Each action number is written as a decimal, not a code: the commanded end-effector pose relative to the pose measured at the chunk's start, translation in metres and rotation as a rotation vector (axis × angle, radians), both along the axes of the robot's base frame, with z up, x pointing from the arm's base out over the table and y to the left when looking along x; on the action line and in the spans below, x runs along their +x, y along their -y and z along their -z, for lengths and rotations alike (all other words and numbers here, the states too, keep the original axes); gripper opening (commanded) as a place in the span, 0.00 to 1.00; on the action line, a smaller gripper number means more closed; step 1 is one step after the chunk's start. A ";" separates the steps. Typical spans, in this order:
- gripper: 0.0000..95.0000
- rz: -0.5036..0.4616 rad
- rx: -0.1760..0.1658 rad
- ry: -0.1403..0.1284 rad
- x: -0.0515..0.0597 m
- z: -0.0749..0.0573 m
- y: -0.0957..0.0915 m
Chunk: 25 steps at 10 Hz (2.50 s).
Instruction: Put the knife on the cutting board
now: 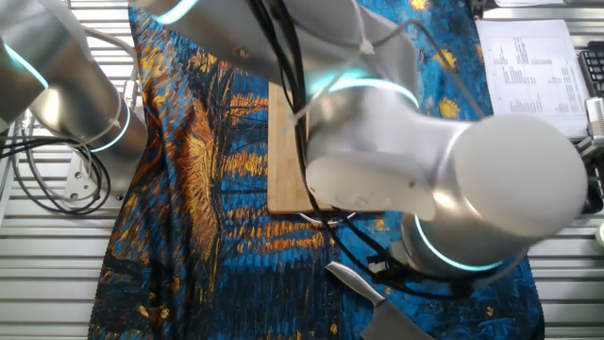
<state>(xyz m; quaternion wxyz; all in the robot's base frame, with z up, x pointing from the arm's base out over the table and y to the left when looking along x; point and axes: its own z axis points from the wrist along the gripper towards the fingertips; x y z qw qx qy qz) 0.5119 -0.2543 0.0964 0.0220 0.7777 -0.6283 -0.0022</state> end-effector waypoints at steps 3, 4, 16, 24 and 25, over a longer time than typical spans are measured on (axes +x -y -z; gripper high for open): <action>0.20 -0.148 0.109 -0.055 0.001 0.000 0.000; 0.20 -0.187 0.094 -0.042 0.001 0.000 0.000; 0.20 -0.480 0.014 -0.059 0.005 0.011 0.013; 0.40 -0.493 -0.002 -0.065 0.001 0.019 0.017; 0.40 -0.497 -0.002 -0.064 0.000 0.020 0.017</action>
